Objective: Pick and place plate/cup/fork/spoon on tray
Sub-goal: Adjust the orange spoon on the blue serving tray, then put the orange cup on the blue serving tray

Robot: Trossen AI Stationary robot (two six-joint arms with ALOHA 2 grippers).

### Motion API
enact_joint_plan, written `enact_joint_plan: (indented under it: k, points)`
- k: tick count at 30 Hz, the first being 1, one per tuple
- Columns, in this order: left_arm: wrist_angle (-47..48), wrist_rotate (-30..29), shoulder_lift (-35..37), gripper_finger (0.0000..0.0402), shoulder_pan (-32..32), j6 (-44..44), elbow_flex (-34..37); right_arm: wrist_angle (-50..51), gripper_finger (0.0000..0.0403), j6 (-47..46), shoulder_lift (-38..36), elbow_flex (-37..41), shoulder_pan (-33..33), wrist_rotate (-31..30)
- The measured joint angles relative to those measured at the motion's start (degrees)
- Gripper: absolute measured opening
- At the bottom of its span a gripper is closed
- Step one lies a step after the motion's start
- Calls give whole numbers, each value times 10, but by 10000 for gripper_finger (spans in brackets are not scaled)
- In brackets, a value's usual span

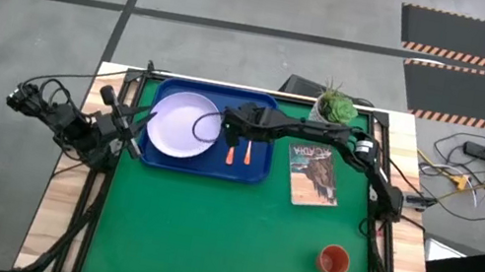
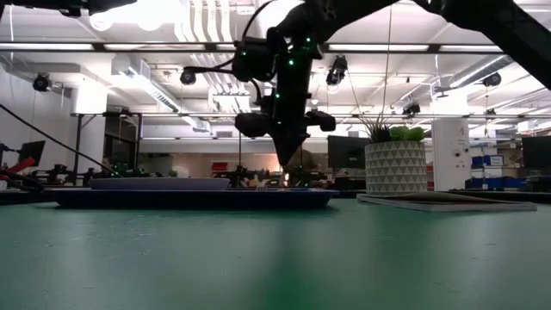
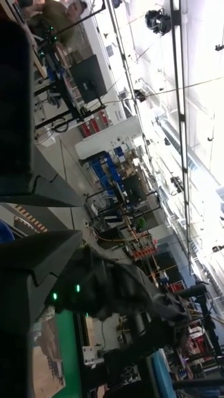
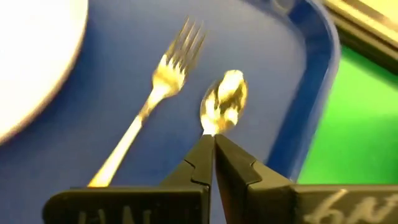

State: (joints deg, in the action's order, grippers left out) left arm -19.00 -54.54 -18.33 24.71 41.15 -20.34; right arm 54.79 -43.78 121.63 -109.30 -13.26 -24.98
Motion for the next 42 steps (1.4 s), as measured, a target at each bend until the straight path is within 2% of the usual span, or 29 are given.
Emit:
enact_joint_plan:
  k: [4, 7, 13, 32, 42]
  points:
    - [0, 0, 0, 56, 0, 0, 0, -66, 8, 31, 3, 13, -26, 38]
    - [0, 0, 0, 56, 0, 2, 0, -143, 8, 44, 3, 38, -38, 44]
    - [0, -2, 0, 56, 0, 2, 0, -196, 8, 39, 10, 69, -55, 44]
    - [0, -4, 1, 56, 0, 3, 0, -207, 8, 18, 27, 92, -59, 40]
    - [0, -4, 1, 56, 0, 3, 0, -204, 8, 18, 0, 92, -42, 44]
